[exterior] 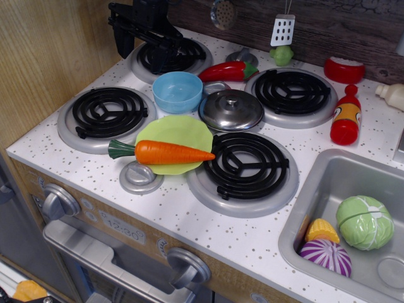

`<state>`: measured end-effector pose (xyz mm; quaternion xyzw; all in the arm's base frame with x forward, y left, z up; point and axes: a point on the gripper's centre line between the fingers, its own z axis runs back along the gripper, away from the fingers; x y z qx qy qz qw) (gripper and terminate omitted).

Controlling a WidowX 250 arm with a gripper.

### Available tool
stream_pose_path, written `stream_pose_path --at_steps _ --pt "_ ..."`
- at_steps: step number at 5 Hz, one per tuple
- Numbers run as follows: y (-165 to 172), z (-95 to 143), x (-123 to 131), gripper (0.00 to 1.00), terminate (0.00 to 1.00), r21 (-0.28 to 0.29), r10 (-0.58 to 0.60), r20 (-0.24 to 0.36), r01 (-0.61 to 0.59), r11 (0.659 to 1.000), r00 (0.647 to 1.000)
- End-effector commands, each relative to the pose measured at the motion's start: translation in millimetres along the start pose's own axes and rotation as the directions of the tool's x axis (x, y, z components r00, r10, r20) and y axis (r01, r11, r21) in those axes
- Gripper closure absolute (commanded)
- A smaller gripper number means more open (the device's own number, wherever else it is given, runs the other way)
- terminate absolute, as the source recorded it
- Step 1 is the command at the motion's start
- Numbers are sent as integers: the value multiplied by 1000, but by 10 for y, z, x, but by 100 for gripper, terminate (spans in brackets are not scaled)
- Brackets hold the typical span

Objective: Take carrot off plate

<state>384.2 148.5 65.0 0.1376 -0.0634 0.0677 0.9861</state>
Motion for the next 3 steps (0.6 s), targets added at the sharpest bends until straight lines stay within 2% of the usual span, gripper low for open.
stream_pose_path --at_steps 1,2,3 --pt "0 0 0 0 0 0 0 0 0 1000 1000" --pt "-127 203 -73 0 0 39 -169 105 166 985 980" --pt "-278 357 -199 0 0 86 -259 218 246 966 941"
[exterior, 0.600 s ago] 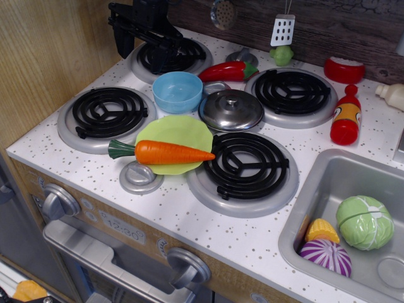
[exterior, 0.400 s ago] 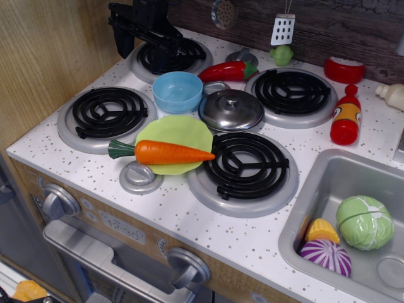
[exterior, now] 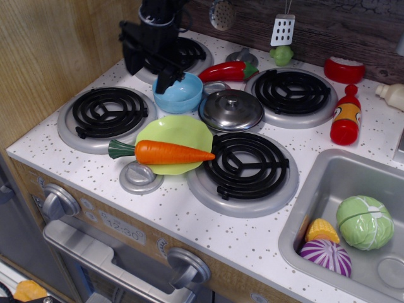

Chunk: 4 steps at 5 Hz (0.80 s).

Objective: Take carrot off plate

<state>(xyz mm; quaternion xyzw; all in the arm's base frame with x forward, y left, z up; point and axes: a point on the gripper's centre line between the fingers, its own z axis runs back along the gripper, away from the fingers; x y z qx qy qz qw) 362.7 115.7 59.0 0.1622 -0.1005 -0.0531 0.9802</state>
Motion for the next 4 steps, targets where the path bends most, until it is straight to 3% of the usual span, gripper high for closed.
stream_pose_path --at_steps 1,2,3,4 --pt "-238 514 -133 0 0 59 -240 255 232 971 937" --pt "-547 667 -274 0 0 42 -332 270 333 942 904" --pt "-696 581 -373 0 0 34 -396 245 401 916 885" --pt "-798 549 -509 0 0 -10 -389 219 401 916 895"
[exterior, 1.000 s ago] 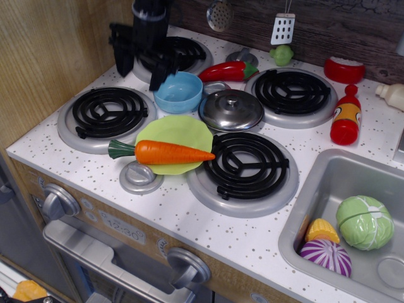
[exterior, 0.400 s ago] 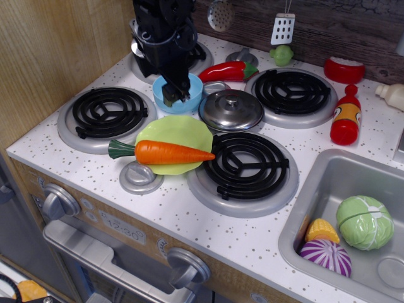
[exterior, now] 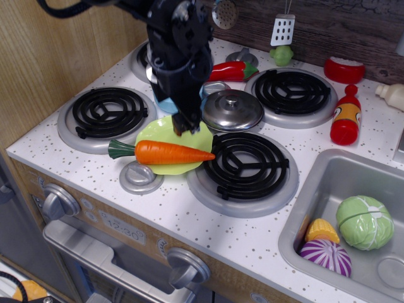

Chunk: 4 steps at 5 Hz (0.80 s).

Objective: Take carrot off plate

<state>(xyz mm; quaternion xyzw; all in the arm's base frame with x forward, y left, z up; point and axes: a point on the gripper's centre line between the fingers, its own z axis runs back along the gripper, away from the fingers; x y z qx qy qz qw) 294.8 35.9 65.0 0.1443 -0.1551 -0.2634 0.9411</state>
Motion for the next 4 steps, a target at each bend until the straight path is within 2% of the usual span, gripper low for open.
stream_pose_path --at_steps 1,2,3,4 --pt "-13 80 -57 0 0 12 -38 23 38 999 999" --pt "-57 -39 -121 0 0 7 -37 45 37 999 998" --pt "-41 -157 -146 0 0 -1 -52 29 53 999 998" --pt "-6 -289 -173 0 0 -34 -26 28 27 999 999"
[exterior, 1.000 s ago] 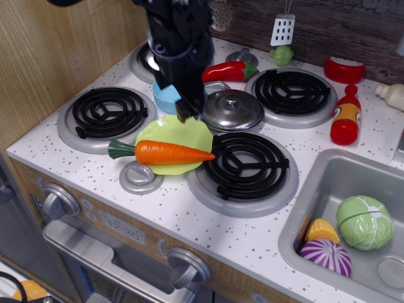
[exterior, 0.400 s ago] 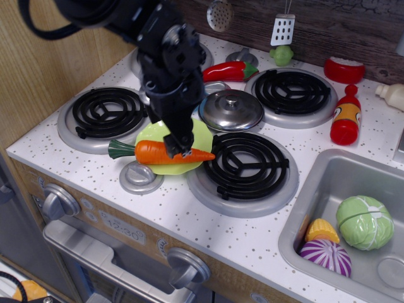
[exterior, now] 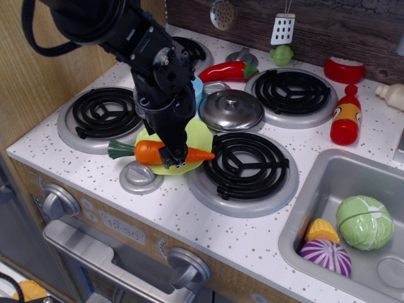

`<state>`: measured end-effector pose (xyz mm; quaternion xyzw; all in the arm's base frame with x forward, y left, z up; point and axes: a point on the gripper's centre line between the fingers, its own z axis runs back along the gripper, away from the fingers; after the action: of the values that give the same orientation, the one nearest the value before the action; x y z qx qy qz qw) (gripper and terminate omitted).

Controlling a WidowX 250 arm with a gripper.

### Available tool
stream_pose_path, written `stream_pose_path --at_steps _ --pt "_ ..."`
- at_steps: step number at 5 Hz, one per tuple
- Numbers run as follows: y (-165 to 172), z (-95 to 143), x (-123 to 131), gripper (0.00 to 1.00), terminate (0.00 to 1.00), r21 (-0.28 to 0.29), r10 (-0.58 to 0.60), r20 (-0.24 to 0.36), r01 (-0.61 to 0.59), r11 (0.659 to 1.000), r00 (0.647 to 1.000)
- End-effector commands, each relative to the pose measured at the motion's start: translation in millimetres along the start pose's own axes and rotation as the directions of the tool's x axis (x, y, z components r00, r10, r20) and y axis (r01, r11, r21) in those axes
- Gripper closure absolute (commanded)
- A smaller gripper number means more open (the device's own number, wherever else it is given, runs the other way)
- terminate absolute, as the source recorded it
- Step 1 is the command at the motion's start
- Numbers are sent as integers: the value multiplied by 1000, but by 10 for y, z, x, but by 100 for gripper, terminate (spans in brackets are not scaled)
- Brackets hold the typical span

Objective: Take carrot off plate

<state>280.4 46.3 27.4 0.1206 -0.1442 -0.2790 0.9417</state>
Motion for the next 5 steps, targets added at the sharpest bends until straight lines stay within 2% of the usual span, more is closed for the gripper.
stream_pose_path --at_steps 1,2,3,5 --pt "85 -85 66 0 0 -11 40 39 -39 999 998" --pt "83 -186 59 0 0 -65 108 38 -106 992 993" --pt "90 -197 96 100 0 -43 134 5 -134 990 991" --pt "233 -7 147 100 0 -67 134 -51 -138 988 990"
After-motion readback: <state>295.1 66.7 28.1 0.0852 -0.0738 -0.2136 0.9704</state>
